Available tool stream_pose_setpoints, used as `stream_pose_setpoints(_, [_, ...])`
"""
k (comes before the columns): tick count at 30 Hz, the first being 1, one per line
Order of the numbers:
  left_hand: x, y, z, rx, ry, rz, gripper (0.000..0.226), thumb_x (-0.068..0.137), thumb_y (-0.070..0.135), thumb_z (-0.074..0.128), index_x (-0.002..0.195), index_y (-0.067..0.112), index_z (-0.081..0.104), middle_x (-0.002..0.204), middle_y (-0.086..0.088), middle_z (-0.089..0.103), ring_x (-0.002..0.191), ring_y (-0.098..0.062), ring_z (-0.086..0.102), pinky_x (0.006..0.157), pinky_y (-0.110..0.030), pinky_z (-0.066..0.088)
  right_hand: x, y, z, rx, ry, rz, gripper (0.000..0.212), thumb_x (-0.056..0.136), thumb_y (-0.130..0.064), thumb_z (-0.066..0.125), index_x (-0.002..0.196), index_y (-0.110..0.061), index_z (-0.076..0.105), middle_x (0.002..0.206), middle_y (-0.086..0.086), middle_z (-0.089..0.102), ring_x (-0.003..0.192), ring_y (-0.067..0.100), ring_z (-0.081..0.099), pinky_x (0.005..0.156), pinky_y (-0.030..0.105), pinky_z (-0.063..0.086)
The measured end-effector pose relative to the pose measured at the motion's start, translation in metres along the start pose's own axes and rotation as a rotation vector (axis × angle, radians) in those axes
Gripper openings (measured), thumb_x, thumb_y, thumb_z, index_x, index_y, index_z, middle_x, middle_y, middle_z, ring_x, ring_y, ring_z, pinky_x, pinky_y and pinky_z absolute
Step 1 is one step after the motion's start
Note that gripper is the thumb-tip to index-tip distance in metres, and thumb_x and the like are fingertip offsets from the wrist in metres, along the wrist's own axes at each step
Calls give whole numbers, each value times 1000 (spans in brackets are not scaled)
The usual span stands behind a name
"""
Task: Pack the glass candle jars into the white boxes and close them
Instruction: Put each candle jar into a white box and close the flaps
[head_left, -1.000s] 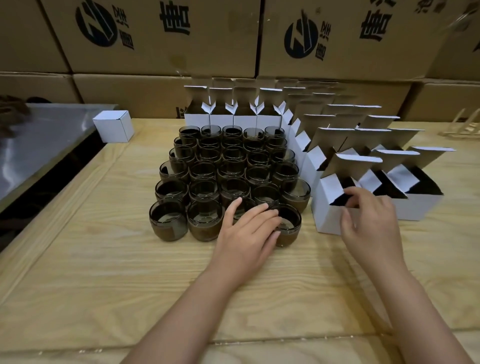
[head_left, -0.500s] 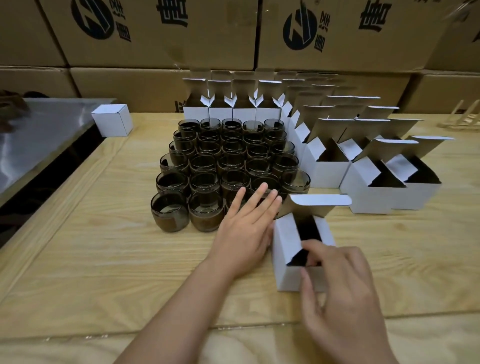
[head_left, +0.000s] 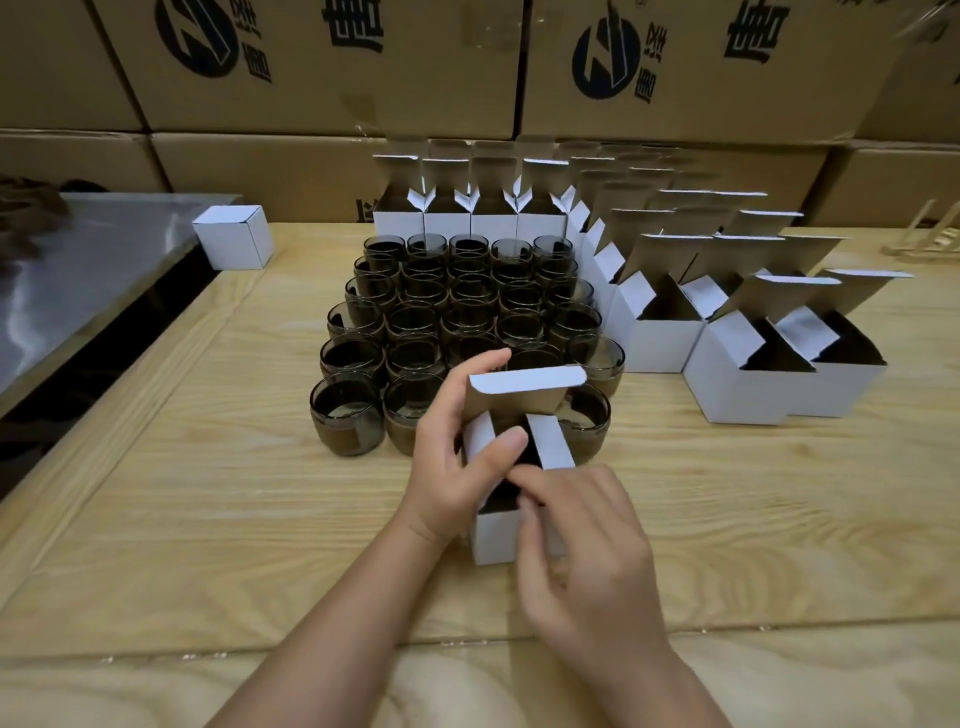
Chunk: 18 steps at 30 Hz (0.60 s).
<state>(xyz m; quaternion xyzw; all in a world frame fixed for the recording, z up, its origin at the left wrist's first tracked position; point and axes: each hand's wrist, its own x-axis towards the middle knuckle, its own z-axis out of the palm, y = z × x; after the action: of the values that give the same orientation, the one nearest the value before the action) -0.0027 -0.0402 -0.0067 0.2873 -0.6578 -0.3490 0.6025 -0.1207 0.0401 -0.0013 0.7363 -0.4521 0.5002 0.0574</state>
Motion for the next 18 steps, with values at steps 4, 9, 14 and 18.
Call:
stream_pose_setpoints(4, [1, 0, -3, -31, -11, -40, 51, 73, 26, 61, 119, 7, 54, 111, 10, 64, 104, -12, 61, 88, -25, 47, 17, 17, -4, 73, 153, 112, 17, 86, -10, 55, 92, -4, 70, 94, 4, 62, 87, 15, 55, 78, 20, 42])
stream_pose_setpoints(9, [4, -1, -1, -165, -12, -96, 42, 70, 24, 55, 110, 14, 59, 103, -2, 65, 99, -15, 62, 86, -28, 49, 37, 32, 2, 259, -85, 313, 20, 77, -17, 64, 97, -13, 67, 101, -6, 55, 87, 5, 57, 69, 8, 42])
stream_pose_setpoints(14, [3, -5, -2, -312, 16, -127, 50, 65, 12, 49, 116, 9, 45, 93, 0, 66, 88, -23, 59, 72, -36, 49, 41, 45, -3, 382, 0, 359, 31, 76, -8, 51, 90, -32, 64, 95, -17, 57, 81, -1, 56, 56, 8, 42])
stream_pose_setpoints(18, [-1, -12, -5, -313, 86, -123, 40, 62, -8, 30, 95, 14, 28, 73, 12, 61, 70, -1, 53, 63, -18, 43, 35, 57, -4, 463, -47, 389, 48, 75, -1, 41, 93, -37, 67, 103, -13, 55, 77, 3, 52, 52, 16, 40])
